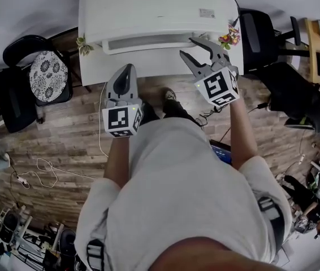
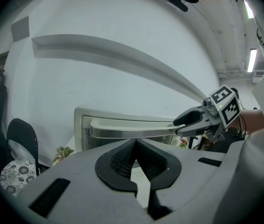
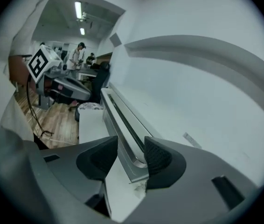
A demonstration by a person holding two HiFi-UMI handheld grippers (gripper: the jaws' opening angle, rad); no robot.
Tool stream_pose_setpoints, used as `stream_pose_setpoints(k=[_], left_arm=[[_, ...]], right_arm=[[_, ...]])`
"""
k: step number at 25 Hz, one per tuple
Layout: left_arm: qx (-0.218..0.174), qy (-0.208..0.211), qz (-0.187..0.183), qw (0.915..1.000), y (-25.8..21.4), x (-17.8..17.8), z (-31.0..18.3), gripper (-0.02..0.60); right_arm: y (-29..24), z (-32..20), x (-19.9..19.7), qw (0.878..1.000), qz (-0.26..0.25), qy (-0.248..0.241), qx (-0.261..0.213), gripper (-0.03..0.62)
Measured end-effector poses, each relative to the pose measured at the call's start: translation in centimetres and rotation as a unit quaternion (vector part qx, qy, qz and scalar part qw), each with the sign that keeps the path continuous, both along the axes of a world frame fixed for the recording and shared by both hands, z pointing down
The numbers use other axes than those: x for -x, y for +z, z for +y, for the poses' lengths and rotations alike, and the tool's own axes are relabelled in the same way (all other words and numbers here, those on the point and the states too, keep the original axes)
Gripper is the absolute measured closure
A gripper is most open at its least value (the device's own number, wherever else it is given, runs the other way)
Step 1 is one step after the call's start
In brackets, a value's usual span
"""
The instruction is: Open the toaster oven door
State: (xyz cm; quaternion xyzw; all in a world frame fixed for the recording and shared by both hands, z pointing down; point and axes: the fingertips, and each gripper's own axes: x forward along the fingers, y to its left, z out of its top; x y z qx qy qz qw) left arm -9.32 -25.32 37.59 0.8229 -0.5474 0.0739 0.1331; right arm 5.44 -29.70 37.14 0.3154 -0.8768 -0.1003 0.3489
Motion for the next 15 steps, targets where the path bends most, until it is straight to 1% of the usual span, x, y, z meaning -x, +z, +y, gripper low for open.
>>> stream_pose_setpoints(k=[3, 5, 10, 15], left_arm=[[-0.001, 0.000, 0.001, 1.0000, 0.1, 0.1, 0.1, 0.565], [0.001, -0.001, 0.002, 1.0000, 0.1, 0.1, 0.3, 0.565], [0.002, -0.006, 0.005, 1.0000, 0.2, 0.5, 0.6, 0.565], [0.009, -0.009, 0.008, 0.9999, 0.7, 1.4, 0.9, 0.565]], right_arm=[[0.7, -0.3, 0.8, 0.996, 0.076, -0.046, -0.012, 0.416], [1.0, -0.4, 1.4, 0.992, 0.108, -0.070, -0.015, 0.418], [1.8, -0.4, 2.8, 0.983, 0.151, -0.102, -0.006, 0.442], [2.4, -0.8, 3.0, 0.978, 0.182, -0.100, -0.005, 0.473]])
